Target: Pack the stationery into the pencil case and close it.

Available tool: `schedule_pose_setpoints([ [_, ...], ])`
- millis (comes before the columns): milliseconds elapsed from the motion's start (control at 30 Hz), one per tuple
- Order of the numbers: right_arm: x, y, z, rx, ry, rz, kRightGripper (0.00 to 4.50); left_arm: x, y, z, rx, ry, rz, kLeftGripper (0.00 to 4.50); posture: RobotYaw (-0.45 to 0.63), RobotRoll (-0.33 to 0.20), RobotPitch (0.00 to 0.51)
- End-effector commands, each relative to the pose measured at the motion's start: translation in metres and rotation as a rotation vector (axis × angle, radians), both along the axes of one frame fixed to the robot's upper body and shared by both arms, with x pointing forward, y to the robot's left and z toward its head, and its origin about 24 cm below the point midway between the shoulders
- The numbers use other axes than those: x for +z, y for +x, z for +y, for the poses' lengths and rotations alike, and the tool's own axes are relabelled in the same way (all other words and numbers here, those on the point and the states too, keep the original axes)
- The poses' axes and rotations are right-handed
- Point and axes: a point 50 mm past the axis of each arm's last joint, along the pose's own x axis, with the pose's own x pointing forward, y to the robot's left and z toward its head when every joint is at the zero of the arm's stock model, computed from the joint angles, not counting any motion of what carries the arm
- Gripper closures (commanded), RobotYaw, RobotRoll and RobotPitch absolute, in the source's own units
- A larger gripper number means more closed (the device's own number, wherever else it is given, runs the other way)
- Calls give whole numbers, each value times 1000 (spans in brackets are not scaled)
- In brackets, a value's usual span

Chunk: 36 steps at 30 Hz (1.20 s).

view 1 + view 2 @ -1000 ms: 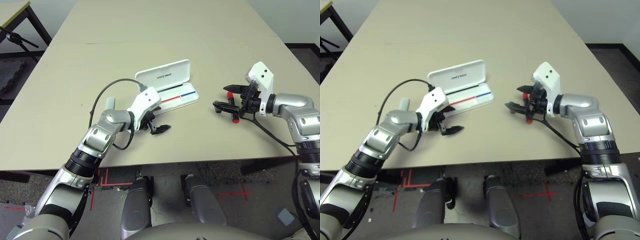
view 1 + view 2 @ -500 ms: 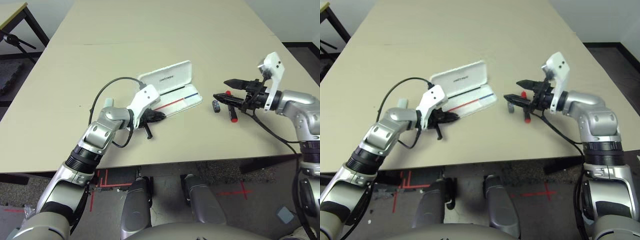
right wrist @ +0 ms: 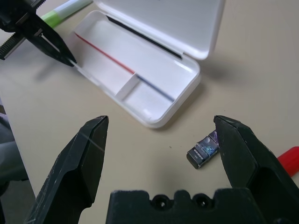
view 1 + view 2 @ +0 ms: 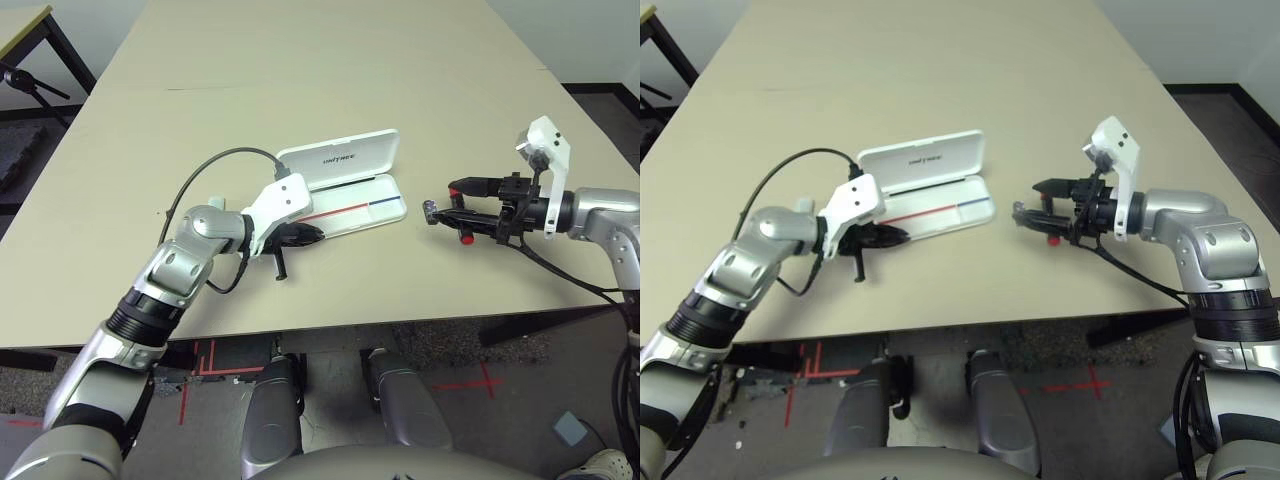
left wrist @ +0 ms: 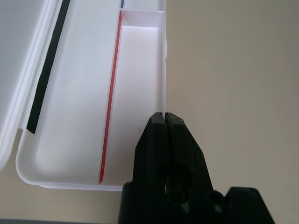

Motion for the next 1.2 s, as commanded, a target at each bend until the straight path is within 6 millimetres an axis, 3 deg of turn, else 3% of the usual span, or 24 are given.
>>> schedule_pose_setpoints([
  [33,-3,-2,10,46,1,17,0,-4,-7,1,-59,26,7,4485,-157,0,164],
  [367,-10,-10,16,120,-42,77,0,-11,-7,6,-58,25,34,4485,-151,0,162],
  [1000,-19,-5,18,132,-154,70,0,-16,-14,19,-14,17,66,4485,-137,0,163],
  [1100,-19,-4,19,132,-155,66,0,-16,-13,19,-12,13,58,3789,-140,0,161],
  [1200,-19,-4,19,130,-155,65,0,-14,-12,19,-18,11,48,2683,-143,0,160],
])
